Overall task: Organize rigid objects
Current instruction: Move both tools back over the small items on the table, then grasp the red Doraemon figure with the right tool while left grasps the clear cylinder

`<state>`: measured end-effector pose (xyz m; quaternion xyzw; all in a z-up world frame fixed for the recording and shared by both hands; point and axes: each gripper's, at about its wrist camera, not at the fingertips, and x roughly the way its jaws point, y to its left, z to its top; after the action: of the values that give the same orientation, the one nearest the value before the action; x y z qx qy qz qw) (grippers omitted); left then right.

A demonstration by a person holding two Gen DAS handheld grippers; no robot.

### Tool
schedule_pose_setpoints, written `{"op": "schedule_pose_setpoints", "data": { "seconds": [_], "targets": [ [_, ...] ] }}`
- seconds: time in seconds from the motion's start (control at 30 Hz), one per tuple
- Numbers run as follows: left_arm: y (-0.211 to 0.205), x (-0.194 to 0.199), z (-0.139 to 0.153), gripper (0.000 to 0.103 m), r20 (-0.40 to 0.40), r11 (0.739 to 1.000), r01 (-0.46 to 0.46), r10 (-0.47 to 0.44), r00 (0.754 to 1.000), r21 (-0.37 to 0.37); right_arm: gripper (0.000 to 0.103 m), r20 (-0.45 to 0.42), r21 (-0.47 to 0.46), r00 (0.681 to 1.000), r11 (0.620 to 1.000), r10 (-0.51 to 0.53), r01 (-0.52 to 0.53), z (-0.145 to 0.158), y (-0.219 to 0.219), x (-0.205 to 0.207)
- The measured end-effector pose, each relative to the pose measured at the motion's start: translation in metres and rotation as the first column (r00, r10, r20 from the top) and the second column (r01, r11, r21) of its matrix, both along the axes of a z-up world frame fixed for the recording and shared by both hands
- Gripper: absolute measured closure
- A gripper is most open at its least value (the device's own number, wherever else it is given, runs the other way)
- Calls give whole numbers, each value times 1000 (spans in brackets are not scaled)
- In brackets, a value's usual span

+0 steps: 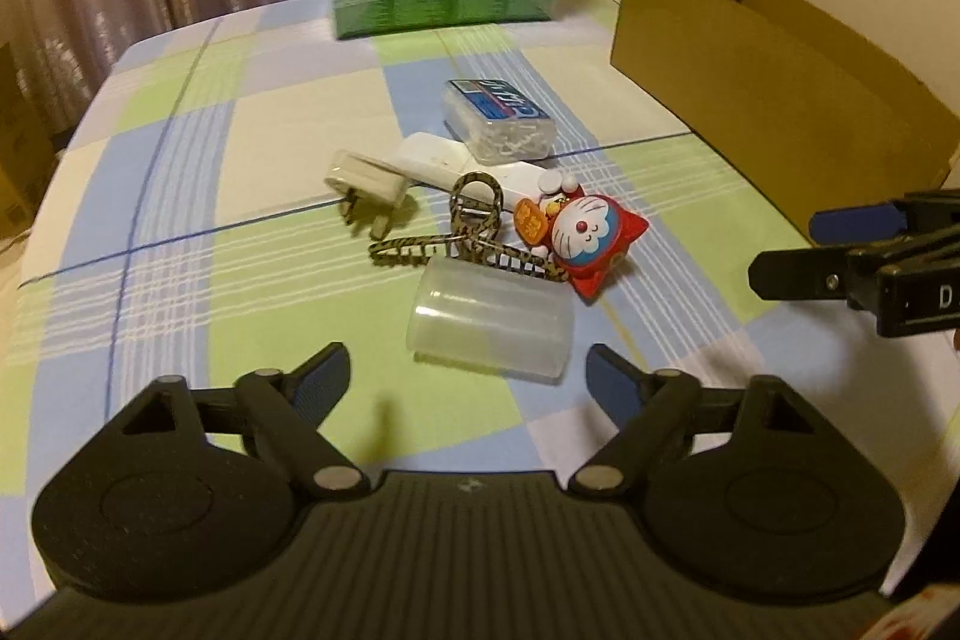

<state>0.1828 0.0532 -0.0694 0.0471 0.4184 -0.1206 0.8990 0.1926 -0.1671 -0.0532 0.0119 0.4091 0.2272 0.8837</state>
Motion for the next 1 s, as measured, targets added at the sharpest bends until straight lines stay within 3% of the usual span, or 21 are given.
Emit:
{"op": "schedule_pose_setpoints", "data": {
  "seconds": [0.27, 0.37, 0.5, 0.83, 1.0],
  "targets": [
    [-14, 23, -28, 28, 18, 997, 78, -78, 997, 5, 23, -25, -9, 1000, 1000, -2, 1, -19, 4, 19],
    [-19, 29, -34, 34, 21, 996, 87, -88, 996, 32, 23, -31, -5, 1000, 1000, -2, 2, -22, 5, 23],
    [-19, 31, -36, 33, 23, 995, 89, -90, 996, 37, 23, -29, -4, 1000, 1000, 12, -12, -25, 11, 28],
    [19, 31, -18, 34, 48, 998, -66, 67, 997, -23, 25, 22, -19, 994, 994, 112, -111, -28, 43, 36],
    [30, 34, -18, 34, 42, 992, -111, 113, 993, -62, 40, 46, -60, 989, 989, 141, -138, -35, 60, 45]
  ]
}}
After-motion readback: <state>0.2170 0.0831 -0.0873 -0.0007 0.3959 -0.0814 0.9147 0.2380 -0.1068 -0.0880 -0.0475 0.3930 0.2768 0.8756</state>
